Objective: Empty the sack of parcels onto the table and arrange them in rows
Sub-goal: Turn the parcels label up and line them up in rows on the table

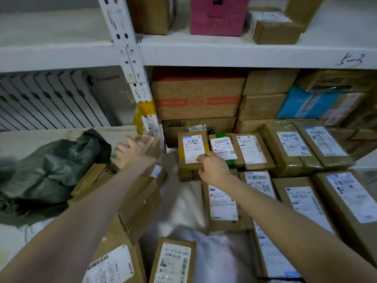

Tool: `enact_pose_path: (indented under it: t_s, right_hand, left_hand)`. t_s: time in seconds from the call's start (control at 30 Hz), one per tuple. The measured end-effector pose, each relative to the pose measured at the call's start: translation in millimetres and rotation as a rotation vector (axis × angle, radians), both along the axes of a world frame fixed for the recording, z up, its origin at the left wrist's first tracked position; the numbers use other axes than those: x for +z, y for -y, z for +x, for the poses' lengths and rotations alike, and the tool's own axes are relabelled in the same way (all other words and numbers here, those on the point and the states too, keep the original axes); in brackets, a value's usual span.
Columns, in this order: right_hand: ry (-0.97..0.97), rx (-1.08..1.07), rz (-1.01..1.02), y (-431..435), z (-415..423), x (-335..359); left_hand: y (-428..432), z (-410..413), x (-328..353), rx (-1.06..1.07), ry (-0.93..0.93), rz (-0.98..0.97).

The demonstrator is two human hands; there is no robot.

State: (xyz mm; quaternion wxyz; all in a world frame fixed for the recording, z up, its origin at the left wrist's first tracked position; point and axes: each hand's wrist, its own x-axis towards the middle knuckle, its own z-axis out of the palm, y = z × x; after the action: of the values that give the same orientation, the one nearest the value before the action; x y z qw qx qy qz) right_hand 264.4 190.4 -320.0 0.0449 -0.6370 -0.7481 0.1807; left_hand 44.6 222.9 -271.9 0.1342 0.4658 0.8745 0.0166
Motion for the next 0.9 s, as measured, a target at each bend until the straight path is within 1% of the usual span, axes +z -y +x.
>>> enact_pose_path:
  t_s: [0.07,0.2,0.23,0.3,0.37,0.43,0.47,0.53,0.6,0.63,0.7,0.77,0.83,0.9]
  right_hand:
    - [-0.056,0.017,-0.005,5,-8,5]
    - [-0.157,0.072,-0.006,14,-13,10]
    - [-0.195,0.058,-0.001,15,-14,11]
    - [-0.297,-0.002,0.008,19,-20,16]
    - [-0.456,-0.109,0.011,21,-31,26]
    - [-0.631,-0.265,-0.05,21,-42,40]
    - [-0.715,-0.348,-0.116,24,-47,48]
    - [-0.946,-0.489,-0.352,30,-52,62]
    - [-1.218,-0.521,-0.588,40,-52,73]
    - [-1.337,-0.507,-0.642,46,-52,75]
    - [-1.548,-0.46,-0.663,55,-49,76]
    - [-1.703,-0.401,-0.678,62,-46,75]
    - [-1.761,-0.342,-0.684,70,-45,74]
    - [-1.757,-0.331,-0.642,81,-43,74]
  left_hand:
    - [0,-14,-4,0.019,0.079,-0.024]
    - [8,-9,4,-0.074,0.054,0.114]
    - [10,-4,8,-0.084,0.079,0.139]
    - [15,3,18,-0.062,0.194,0.174]
    - [19,6,28,-0.016,0.367,0.2]
    - [25,7,41,0.033,0.589,0.201]
    - [31,6,49,0.078,0.766,0.202]
    - [44,8,60,0.185,1.167,0.117]
    - [61,4,66,0.276,1.444,-0.007]
    - [69,-1,65,0.311,1.556,-0.068]
    - [81,-7,60,0.279,1.696,-0.173]
    - [91,-9,53,0.21,1.758,-0.214]
    - [100,-8,47,0.159,1.822,-0.267]
    - [109,-9,41,0.123,1.846,-0.328]
